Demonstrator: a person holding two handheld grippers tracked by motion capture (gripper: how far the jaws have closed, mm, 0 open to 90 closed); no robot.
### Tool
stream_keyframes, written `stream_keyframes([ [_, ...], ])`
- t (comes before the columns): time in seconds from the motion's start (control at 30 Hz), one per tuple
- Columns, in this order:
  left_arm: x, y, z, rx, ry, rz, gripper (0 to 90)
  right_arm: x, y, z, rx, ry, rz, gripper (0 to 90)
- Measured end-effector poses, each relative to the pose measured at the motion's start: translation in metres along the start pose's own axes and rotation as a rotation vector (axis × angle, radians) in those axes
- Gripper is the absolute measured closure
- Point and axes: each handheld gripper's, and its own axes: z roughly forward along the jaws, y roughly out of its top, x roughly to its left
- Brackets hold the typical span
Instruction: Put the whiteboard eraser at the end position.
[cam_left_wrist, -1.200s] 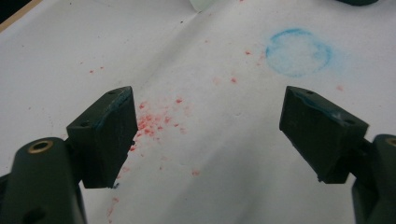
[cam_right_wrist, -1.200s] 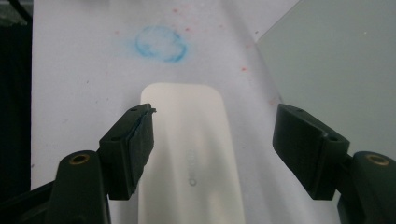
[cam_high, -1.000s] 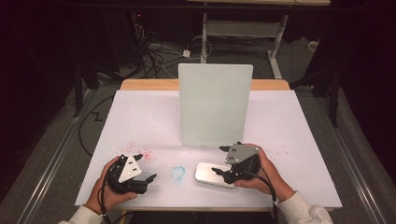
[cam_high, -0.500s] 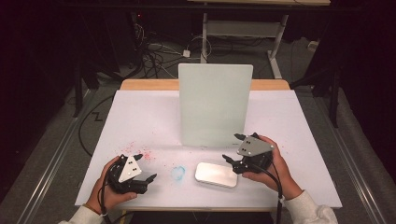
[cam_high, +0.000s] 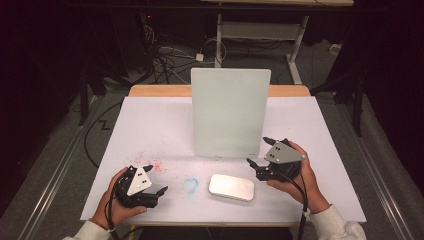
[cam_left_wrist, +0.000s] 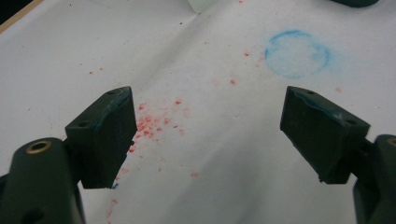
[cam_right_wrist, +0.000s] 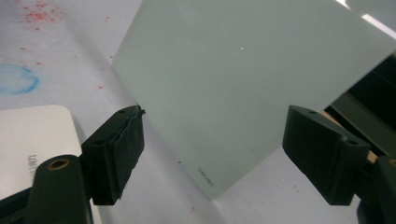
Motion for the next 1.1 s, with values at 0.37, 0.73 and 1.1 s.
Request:
stream_keyframes([
  [0.37, 0.0, 0.0, 0.0, 0.001, 0.0, 0.002, 17.9, -0.011, -0.01, -0.008, 0.008, -0.069, 0.037, 18.9],
  [0.73, 0.0, 0.0, 0.0, 0.002, 0.001, 0.004, 17.9, -0.019, -0.022, -0.018, 0.019, -0.099, 0.055, 18.3],
  [1.1, 0.001, 0.0, 0.001, -0.002, -0.005, 0.002, 17.9, -0.018, -0.037, -0.026, 0.035, -0.126, 0.069, 18.9],
])
